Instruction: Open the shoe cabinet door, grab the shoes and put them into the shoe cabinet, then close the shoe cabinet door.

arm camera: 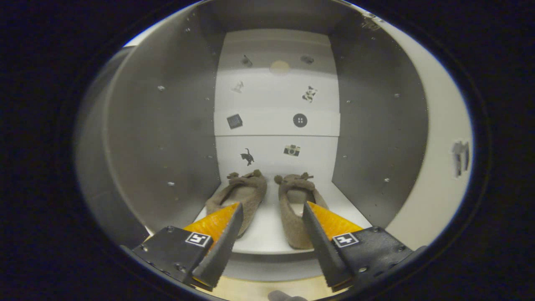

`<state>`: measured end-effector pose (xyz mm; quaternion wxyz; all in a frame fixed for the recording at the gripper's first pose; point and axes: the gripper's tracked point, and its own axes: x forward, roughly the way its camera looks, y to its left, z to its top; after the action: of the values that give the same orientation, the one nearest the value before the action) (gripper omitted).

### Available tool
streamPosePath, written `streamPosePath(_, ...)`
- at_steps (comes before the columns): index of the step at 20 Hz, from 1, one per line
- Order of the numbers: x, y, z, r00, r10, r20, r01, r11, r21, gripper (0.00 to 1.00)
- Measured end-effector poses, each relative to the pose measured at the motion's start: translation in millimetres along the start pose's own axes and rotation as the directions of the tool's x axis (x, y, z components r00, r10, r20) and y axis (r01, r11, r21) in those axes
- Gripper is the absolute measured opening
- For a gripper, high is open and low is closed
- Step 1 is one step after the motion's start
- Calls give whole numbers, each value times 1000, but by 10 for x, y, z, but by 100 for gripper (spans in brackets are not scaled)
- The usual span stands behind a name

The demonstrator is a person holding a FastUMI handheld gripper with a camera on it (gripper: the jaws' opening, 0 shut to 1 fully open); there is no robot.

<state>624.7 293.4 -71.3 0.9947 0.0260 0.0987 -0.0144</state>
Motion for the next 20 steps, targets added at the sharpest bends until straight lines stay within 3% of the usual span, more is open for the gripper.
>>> streamPosePath(2, -377, 74, -120, 1000, 28, -10, -28, 999, 29, 100)
streamPosePath(10, -2000, -237, -496, 999, 31, 15, -31, 999, 22, 100)
streamPosePath(15, -2964, -755, -649, 1000, -7, 24, 6, 999, 37, 100)
streamPosePath(20, -3751, -1621, -713, 993, -111, 26, 109, 991, 79, 100)
